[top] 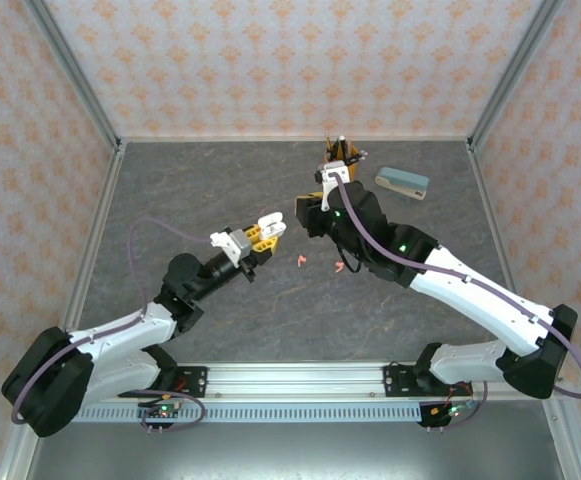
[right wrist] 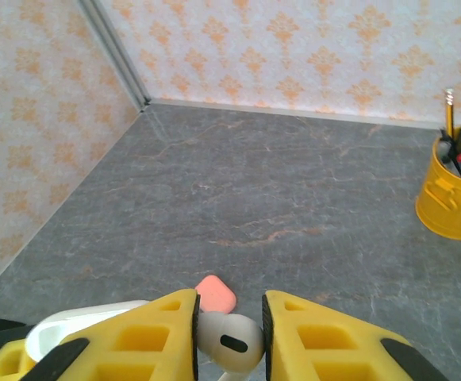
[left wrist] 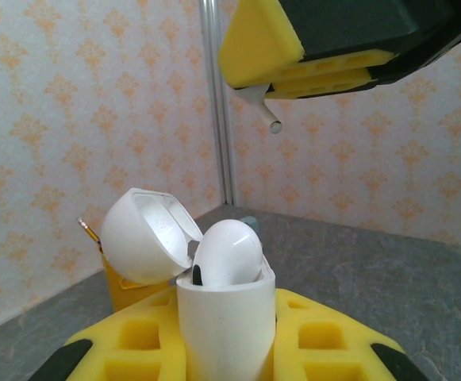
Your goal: Insert wireless bluetooth earbuds into charging case
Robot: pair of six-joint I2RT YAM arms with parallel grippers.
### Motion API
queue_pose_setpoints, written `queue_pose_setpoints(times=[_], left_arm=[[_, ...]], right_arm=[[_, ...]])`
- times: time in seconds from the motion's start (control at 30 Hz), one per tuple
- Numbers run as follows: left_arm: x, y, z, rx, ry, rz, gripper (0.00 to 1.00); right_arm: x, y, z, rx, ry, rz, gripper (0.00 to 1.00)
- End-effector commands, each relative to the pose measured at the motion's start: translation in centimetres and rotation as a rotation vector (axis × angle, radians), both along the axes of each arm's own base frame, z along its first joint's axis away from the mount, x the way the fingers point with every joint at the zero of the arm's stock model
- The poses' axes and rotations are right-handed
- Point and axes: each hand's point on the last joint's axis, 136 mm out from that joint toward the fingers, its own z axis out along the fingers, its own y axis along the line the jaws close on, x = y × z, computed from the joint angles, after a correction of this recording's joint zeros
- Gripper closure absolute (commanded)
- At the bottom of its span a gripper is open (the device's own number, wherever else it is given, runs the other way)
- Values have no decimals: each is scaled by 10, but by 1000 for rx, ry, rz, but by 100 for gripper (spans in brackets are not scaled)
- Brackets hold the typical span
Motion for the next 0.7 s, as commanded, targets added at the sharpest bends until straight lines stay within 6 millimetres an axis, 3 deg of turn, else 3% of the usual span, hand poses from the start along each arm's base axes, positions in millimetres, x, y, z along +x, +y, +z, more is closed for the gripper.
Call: queue_pose_setpoints(times=[0.0,0.37,0.67], left_arm=[[-5,-9,33,-65,-88,-55,100],[3,-16,47,-109,-105,-69,100],[4,-16,51,-113,-111,-67,100]], right_arm=[[0,10,23,31,-90,65,75],[3,27,14,27,-96,119,75],[4,29,2,18,-81,121,76]])
